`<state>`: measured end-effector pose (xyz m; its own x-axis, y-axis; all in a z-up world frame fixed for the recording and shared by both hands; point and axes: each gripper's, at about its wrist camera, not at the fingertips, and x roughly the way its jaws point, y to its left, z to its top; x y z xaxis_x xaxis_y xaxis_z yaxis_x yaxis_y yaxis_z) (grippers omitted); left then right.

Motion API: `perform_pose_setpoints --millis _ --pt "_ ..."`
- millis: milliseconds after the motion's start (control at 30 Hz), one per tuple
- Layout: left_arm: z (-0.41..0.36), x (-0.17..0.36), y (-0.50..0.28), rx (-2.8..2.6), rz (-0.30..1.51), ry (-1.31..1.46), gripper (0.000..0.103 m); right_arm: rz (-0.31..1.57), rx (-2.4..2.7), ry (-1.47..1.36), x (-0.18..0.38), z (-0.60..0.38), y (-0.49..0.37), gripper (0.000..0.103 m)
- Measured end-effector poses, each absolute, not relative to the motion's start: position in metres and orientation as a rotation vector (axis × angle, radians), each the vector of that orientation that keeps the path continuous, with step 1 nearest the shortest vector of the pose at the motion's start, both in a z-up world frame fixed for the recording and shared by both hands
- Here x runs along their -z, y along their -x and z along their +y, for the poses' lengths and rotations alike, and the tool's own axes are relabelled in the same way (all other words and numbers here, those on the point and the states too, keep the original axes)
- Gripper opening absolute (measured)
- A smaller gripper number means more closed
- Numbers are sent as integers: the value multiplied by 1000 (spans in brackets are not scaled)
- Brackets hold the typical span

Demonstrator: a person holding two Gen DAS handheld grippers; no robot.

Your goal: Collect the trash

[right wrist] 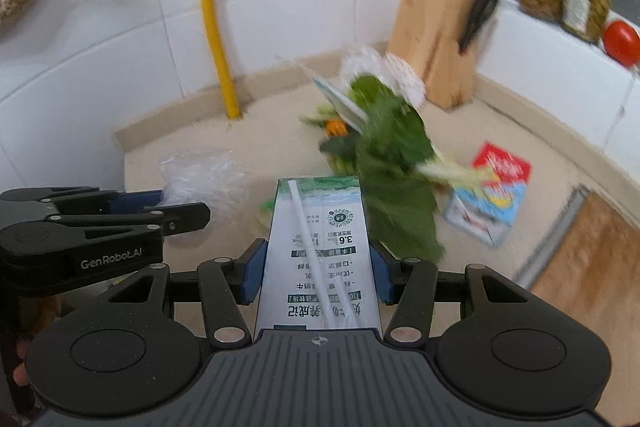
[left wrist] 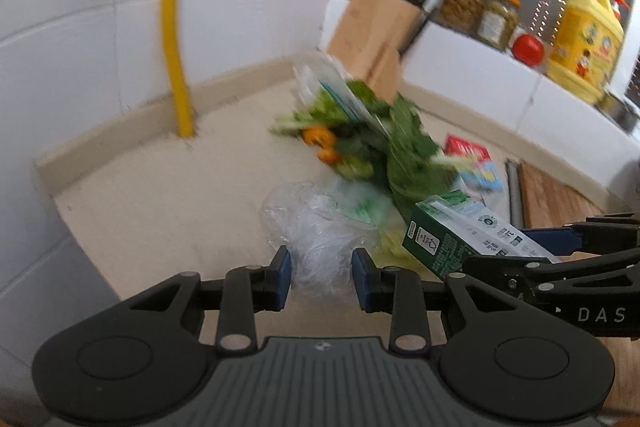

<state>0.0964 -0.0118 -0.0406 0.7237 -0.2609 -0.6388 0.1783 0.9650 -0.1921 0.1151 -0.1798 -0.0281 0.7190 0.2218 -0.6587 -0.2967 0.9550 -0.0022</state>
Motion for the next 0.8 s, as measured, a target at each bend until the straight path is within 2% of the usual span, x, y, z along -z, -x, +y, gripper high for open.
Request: perform_pose_setpoints --millis 333,433,533,667,800 --pt "-32 70 -81 283 794 65 28 820 -194 70 62 -208 -88 61" --pt "-33 70 -82 283 797 42 37 800 -197 96 66 -205 -82 61" --pt "-34 69 -82 256 780 7 56 790 -196 105 66 -203 -83 61" --pt "-32 70 -82 243 770 -15 69 789 -193 133 67 -202 -86 65" --pt "-36 75 -84 242 791 -25 69 814 -192 151 74 -200 -91 68"
